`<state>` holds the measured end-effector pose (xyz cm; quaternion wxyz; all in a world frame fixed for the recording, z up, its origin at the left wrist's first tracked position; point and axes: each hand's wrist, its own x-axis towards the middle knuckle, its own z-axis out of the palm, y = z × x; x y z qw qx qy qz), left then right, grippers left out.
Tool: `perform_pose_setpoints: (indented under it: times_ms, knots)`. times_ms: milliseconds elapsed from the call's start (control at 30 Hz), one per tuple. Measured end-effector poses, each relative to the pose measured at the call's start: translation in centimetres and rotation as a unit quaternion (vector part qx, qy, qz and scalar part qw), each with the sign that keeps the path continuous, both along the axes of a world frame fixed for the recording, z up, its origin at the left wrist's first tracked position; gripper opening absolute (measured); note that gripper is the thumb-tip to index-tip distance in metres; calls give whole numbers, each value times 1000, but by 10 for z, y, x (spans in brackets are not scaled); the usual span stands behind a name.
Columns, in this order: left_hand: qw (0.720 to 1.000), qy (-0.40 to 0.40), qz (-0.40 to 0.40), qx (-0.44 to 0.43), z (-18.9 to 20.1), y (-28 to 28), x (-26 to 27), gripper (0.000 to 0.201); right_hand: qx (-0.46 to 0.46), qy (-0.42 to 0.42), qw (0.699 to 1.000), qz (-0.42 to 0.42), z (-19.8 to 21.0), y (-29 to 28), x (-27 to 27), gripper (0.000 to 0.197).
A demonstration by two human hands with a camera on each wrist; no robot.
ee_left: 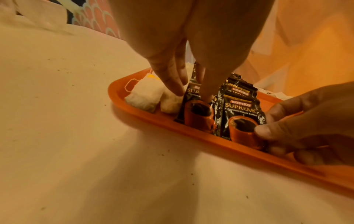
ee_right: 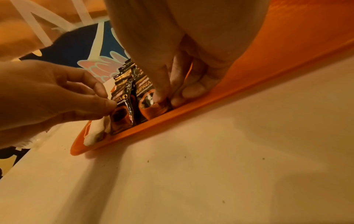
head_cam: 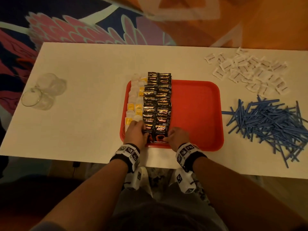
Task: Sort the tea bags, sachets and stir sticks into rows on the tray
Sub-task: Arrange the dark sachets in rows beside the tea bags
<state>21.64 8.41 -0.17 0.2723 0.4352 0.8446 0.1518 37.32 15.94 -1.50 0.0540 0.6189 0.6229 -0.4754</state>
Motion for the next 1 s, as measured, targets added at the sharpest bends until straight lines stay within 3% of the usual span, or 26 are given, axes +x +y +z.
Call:
perform_pose_setpoints:
  times_ms: [167, 400, 467, 633, 800, 1000]
  knots:
    - [1000, -8, 1, 11, -1, 5, 2, 19, 12, -15, 1000, -6, 2, 1, 7, 28]
    - [1000, -14, -1, -1, 0, 4, -2, 27, 29, 58, 996, -61, 9, 3, 3, 35]
    - [1000, -21, 0, 8, 1, 3, -3, 32, 40, 61, 996, -52, 9, 1, -1, 43]
    - [999, -13, -13, 39, 4, 10, -9, 70, 112, 63, 992, 18, 12, 7, -8, 70]
    - [996, -32, -74, -31, 3, 17, -10, 73, 110, 13, 991, 76, 12, 10, -14, 72]
    - [997, -64, 7, 31, 11, 19, -10, 74, 124, 64, 990, 7, 13, 20, -20, 71]
